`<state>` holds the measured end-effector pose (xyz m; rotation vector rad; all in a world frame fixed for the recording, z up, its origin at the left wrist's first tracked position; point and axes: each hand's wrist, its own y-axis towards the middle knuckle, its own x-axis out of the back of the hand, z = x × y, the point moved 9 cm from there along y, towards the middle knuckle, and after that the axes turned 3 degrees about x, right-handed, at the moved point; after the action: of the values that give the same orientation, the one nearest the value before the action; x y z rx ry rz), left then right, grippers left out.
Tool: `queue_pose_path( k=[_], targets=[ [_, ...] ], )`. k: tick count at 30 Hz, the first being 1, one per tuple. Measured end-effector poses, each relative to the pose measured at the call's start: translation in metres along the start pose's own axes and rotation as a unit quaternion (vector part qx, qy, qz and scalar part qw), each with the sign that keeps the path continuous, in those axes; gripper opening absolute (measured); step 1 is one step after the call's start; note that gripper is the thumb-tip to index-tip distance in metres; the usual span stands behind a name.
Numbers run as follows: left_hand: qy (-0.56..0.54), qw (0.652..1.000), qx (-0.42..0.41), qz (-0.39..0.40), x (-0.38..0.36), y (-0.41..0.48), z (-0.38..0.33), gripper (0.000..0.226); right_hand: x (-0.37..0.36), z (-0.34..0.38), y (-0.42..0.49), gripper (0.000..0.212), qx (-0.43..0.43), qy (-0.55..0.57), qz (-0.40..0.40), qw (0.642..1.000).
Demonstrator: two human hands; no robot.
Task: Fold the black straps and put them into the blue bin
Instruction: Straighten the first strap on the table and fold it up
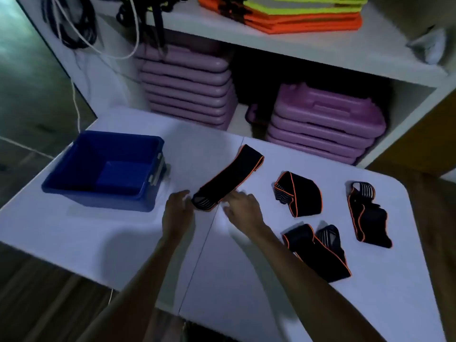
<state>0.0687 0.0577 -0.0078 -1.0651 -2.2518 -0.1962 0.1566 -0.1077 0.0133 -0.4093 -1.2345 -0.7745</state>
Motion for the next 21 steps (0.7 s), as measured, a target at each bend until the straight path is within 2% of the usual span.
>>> queue_pose_path(
  k=[2, 4, 5, 7, 10, 14, 16, 18, 21],
  targets=[
    [-0.015, 0.998, 0.027, 0.061, -0.013, 0.011, 0.005, 0.039, -0.012, 0.0, 0.018, 0.029, 0.041, -0.041, 0.027, 0.998],
    [0.028, 0.995, 0.004, 0.1, -0.021, 0.014, -0.003, 0.045, -0.023, -0.008, 0.034, 0.043, 0.065, -0.082, 0.1, 0.99],
    [0.037, 0.993, -0.02, 0.111, -0.023, 0.015, -0.009, 0.045, -0.03, -0.009, 0.04, 0.047, 0.109, -0.099, 0.113, 0.983],
    [0.036, 0.99, -0.061, 0.121, -0.024, 0.013, -0.016, 0.033, -0.04, -0.012, 0.044, 0.051, 0.143, -0.079, 0.149, 0.975],
    [0.046, 0.99, -0.084, 0.108, -0.024, 0.015, -0.01, 0.018, -0.043, -0.005, 0.052, 0.048, 0.202, -0.085, 0.14, 0.966],
    [0.035, 0.994, -0.055, 0.086, -0.024, 0.024, 0.01, 0.034, -0.044, 0.001, 0.058, 0.022, 0.254, -0.124, 0.058, 0.957],
    [0.016, 0.995, -0.045, 0.083, -0.023, 0.023, 0.011, 0.035, -0.041, 0.004, 0.057, 0.01, 0.267, -0.145, 0.016, 0.953],
    [-0.026, 0.997, -0.036, 0.061, -0.017, 0.023, 0.008, 0.027, -0.032, 0.005, 0.057, 0.013, 0.261, -0.155, -0.032, 0.952],
    [-0.095, 0.995, -0.011, 0.018, 0.001, 0.021, -0.006, 0.025, 0.0, 0.003, 0.057, 0.019, 0.207, -0.07, -0.096, 0.971]
  ],
)
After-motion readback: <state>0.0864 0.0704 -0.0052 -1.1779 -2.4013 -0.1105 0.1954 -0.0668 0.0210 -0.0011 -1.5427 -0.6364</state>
